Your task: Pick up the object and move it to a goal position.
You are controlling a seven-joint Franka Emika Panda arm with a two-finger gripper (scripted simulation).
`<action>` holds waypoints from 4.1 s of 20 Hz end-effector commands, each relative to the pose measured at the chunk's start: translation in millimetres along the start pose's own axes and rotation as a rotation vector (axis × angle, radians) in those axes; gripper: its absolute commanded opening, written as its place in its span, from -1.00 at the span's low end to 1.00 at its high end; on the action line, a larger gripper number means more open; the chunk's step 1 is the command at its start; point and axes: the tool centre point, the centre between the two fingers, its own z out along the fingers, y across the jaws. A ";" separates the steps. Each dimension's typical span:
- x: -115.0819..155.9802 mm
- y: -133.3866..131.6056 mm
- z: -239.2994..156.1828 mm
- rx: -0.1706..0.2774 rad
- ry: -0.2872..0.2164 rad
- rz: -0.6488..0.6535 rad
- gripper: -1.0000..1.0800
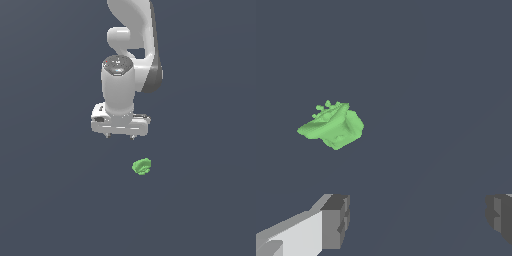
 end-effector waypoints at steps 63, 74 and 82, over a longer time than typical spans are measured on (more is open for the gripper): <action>53.7 -90.6 70.2 0.013 -0.029 0.952 0.92; 57.0 -101.5 80.2 0.011 -0.033 1.069 0.92; 56.7 -102.2 87.2 0.010 -0.034 1.070 0.92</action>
